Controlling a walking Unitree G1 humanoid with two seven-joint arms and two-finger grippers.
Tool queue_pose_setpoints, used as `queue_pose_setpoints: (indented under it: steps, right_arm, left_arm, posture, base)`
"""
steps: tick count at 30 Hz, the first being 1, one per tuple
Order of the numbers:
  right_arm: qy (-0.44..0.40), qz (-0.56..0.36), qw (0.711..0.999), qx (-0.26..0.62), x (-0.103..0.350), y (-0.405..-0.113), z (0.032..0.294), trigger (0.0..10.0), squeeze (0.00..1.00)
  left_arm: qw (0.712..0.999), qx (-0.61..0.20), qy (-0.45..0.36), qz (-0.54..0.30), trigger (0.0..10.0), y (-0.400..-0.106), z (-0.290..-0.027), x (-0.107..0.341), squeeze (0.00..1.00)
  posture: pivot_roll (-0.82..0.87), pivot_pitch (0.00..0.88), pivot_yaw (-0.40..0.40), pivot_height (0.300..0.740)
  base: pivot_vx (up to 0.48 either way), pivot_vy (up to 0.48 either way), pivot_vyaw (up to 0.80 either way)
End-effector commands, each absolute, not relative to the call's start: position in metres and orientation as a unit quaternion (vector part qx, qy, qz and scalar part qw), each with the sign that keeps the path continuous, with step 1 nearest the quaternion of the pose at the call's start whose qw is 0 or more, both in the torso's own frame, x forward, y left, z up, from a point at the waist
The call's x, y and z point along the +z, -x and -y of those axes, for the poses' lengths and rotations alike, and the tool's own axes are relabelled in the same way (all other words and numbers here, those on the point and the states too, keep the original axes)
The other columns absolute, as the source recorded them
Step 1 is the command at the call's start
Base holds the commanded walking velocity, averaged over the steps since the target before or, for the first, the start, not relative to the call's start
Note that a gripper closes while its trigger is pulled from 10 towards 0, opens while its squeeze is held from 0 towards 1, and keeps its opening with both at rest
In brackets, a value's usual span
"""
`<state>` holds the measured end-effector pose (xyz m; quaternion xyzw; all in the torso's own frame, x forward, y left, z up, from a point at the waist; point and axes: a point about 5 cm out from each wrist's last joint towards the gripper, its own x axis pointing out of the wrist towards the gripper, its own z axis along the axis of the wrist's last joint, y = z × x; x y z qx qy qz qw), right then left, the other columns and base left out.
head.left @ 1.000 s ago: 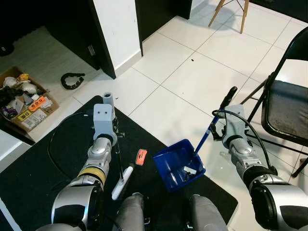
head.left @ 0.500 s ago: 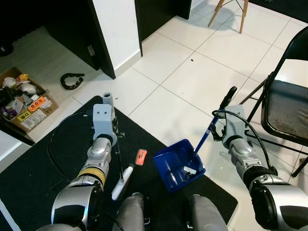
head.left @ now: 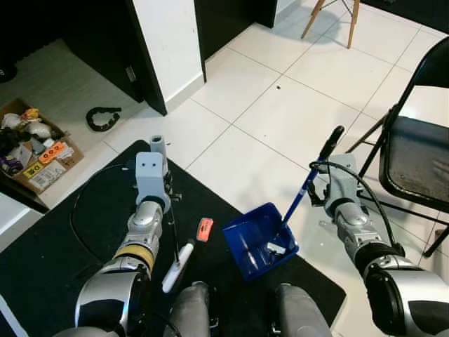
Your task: Sweep floor
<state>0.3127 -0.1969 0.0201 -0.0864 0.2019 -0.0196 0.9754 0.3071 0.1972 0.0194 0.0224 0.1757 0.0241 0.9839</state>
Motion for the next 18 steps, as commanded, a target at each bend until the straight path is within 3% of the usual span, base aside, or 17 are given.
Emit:
queue_pose_setpoints:
  steps: [1,18]
  right_arm:
    - [0.094,-0.209,0.973,-0.021,0.0164,-0.3086,0.2004,10.0,0.0]
    - [0.092,-0.21,0.973,-0.02,0.0148,-0.307,0.1999,10.0,0.0]
  left_arm:
    - [0.971,0.02,0.002,-0.239,10.0,-0.2866,-0.1878,-0.0072,0.0]
    - [0.97,0.021,0.002,-0.24,10.0,-0.2847,-0.1885,-0.0086,0.0]
  posture:
    - [-0.05,0.075,-0.029,0.74]
    - [-0.05,0.064,-0.032,0.74]
  base:
    - [0.0,0.0,0.0]
    - [0.0,0.0,0.0]
